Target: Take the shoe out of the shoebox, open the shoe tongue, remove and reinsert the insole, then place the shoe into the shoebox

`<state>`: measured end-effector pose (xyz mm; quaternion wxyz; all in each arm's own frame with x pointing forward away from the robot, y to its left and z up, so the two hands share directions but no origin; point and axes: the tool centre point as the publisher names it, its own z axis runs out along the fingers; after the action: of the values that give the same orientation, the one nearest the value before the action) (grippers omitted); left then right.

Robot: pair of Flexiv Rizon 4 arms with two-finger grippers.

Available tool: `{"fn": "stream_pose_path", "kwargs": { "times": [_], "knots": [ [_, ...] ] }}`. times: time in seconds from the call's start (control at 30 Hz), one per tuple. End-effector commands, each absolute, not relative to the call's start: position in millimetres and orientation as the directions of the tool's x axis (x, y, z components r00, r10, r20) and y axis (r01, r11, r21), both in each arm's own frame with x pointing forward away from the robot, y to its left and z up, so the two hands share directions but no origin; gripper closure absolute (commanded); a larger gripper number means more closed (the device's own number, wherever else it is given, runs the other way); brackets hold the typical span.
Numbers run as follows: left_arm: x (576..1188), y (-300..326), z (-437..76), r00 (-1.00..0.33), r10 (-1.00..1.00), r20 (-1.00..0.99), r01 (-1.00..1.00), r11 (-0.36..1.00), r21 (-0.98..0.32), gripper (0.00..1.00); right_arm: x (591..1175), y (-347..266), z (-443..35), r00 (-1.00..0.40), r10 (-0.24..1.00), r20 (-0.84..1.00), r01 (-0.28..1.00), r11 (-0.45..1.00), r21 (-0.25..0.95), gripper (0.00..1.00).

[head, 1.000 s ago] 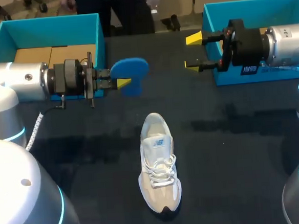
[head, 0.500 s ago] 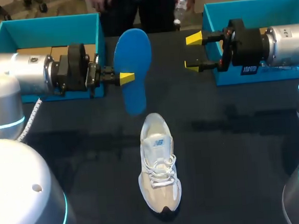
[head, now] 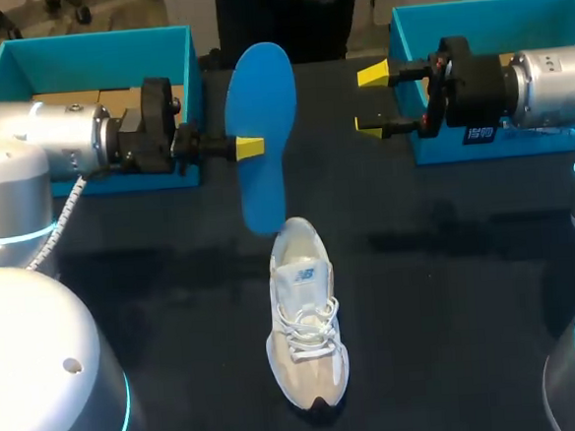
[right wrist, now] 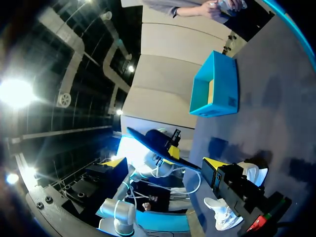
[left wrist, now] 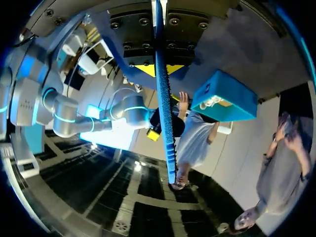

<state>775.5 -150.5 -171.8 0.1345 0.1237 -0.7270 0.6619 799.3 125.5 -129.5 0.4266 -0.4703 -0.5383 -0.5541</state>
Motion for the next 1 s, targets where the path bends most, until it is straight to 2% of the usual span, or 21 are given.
{"fn": "stream_pose_path", "kwargs": {
  "times": [0.03,0.2,0.63,0.7,0.83,1.0],
  "knots": [
    [770.9,-154.9,-173.0,-0.758,-0.104,0.643,-0.651,0.084,-0.754,1.0,799.1,126.7,-130.0,-0.194,0.035,0.98,0.979,-0.057,0.196,0.0],
    [778.2,-154.3,-175.3,-0.583,-0.083,0.808,-0.812,0.086,-0.577,1.0,799.1,126.7,-130.0,-0.194,0.035,0.98,0.979,-0.057,0.196,0.0],
    [781.7,-153.9,-174.8,-0.579,-0.097,0.809,-0.815,0.093,-0.572,1.0,799.1,126.7,-130.0,-0.194,0.035,0.98,0.979,-0.057,0.196,0.0],
    [786.8,-153.7,-183.8,-0.427,-0.068,0.901,-0.904,0.05,-0.425,1.0,799.1,126.7,-130.0,-0.194,0.035,0.98,0.979,-0.057,0.196,0.0],
    [795.7,-153.3,-190.0,-0.219,-0.01,0.976,-0.976,0.008,-0.219,1.0,799.1,126.7,-130.0,-0.194,0.035,0.98,0.979,-0.057,0.196,0.0],
    [793.9,-154.1,-190.3,-0.136,0.03,0.99,-0.991,-0.01,-0.136,1.0,799.1,126.7,-130.0,-0.194,0.035,0.98,0.979,-0.057,0.196,0.0]
  ]
}}
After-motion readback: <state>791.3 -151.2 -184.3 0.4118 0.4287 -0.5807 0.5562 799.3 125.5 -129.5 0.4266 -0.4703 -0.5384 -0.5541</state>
